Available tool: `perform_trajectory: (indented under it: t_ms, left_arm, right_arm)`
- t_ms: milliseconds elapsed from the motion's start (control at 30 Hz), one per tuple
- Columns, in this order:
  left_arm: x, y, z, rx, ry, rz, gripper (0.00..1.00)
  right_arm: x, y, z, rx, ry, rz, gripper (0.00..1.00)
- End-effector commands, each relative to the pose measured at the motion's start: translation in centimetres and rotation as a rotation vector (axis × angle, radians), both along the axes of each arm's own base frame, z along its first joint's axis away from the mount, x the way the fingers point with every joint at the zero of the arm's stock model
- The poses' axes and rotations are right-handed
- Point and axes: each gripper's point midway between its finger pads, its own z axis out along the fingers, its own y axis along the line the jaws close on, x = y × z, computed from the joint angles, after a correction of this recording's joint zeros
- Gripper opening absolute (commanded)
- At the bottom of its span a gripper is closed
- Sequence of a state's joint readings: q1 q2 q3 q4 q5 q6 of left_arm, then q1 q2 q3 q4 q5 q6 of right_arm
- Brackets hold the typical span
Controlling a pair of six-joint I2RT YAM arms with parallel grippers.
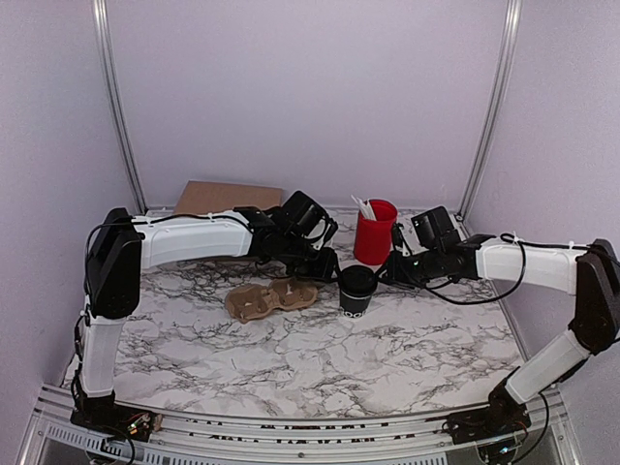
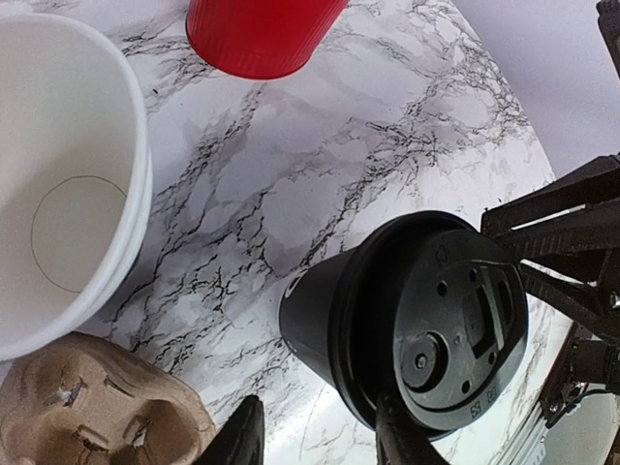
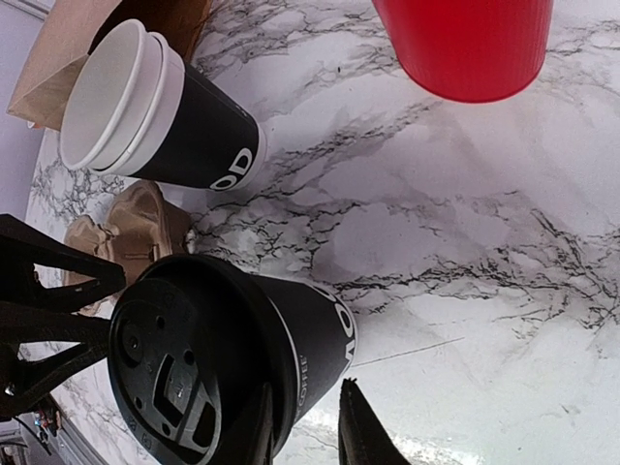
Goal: Pack the takeout coffee
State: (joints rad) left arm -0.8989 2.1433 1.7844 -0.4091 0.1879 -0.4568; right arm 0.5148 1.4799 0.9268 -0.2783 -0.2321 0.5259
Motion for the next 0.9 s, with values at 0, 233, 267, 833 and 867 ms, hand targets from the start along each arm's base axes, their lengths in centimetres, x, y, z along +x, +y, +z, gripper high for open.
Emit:
perform_trajectory:
  t_ms: [0, 233, 267, 833, 867]
  left_arm:
    - [-0.5, 1.1, -4.4, 0.115, 0.047, 0.009, 0.4]
    - [-0.9, 1.4, -5.6, 0.14, 0.063, -0.005, 0.4]
    - [-1.0, 1.5, -5.7, 0.143, 0.066, -0.007, 0.4]
    - [-3.1, 3.7, -9.9, 0.256, 0.132, -0.039, 0.36]
    - [-3.2, 3.7, -10.1, 0.259, 0.135, -0.039, 0.36]
  right_arm:
    - [-3.5, 0.1, -3.8, -0.054, 0.139, 0.033, 0.23]
    - [-4.0, 0.6, -4.1, -0.053, 0.145, 0.038, 0.23]
    - [-3.9, 0.6, -4.0, -0.054, 0.143, 0.037, 0.23]
    - [-6.7, -0.3, -9.1, -0.136, 0.231, 0.022, 0.22]
    - [-6.9, -0.4, -9.4, -0.136, 0.238, 0.02, 0.22]
